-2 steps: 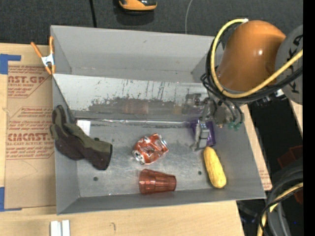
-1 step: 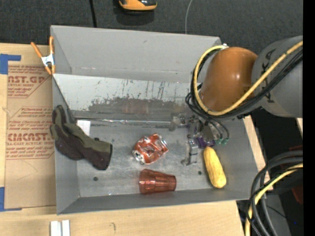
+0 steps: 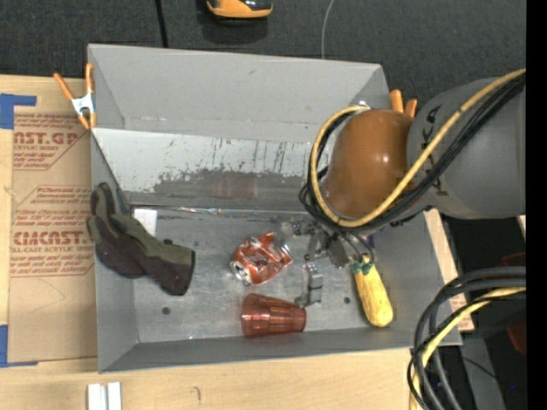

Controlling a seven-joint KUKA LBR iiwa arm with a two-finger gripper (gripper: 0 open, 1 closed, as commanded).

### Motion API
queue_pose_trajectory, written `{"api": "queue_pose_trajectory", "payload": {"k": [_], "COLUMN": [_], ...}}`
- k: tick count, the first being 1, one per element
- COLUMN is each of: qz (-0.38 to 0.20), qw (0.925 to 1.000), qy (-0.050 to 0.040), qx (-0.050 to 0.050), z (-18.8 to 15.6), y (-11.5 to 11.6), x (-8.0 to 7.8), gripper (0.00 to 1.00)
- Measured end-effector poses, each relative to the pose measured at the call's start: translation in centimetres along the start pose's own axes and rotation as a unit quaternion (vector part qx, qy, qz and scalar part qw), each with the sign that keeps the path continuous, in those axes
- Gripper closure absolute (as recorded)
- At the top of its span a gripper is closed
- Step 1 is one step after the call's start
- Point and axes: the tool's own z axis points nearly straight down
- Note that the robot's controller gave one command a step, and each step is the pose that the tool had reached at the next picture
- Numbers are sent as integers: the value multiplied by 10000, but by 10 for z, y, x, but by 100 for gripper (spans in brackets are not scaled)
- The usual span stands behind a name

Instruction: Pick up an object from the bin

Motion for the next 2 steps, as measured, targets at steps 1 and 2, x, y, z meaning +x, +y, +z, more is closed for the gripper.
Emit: {"api": "queue_pose_trajectory", "payload": {"k": [1, 2], "qz": [-366, 923], "qw": [9993, 9957], "qy": [-9, -33], "qx": [4, 7], "z": [32, 70], "y": [6, 34], "x": [-11, -18], "gripper": [0, 100]}}
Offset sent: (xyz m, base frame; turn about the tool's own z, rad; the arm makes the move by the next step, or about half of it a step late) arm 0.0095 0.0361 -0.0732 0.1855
